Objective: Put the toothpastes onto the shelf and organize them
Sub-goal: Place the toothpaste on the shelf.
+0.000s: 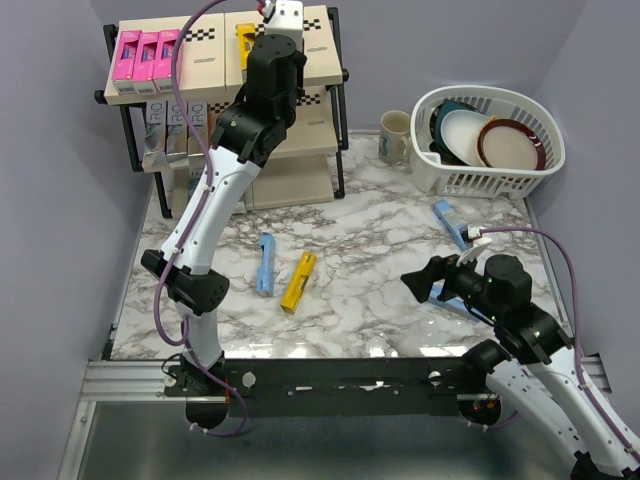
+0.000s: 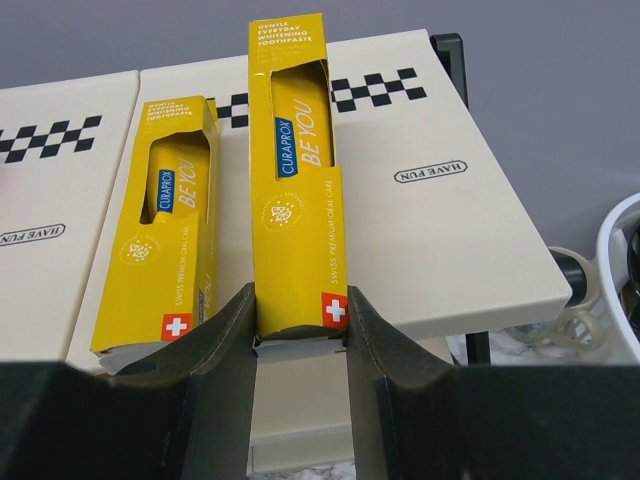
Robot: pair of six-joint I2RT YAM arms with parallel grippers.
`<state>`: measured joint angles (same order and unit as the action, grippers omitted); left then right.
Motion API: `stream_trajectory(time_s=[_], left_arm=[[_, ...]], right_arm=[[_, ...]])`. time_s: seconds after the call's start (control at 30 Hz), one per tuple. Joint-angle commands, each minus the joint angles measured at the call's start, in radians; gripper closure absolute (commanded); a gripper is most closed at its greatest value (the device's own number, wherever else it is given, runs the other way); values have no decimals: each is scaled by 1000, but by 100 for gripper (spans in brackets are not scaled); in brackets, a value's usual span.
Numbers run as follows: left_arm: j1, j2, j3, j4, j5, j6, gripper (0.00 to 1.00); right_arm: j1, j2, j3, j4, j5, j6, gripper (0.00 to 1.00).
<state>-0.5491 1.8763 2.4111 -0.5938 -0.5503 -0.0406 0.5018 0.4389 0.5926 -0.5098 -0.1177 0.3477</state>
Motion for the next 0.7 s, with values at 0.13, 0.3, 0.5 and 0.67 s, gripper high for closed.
stream_trajectory(time_s=[0.13,0.3,0.5,0.67], left_arm=[[9,12,-6,49,-43,28,67],[11,7,-18,57,-49,27,64],[12,3,-30,72,-65,34,62],[12,3,-38,83,-71,36,57]], right_arm=[[-3,1,-10,14,-16,-15,0],[-2,0,-13,14,-17,-13,0],[-3,7,-14,21,-30,-16,0],[-3,8,-17,24,-37,-18,0]])
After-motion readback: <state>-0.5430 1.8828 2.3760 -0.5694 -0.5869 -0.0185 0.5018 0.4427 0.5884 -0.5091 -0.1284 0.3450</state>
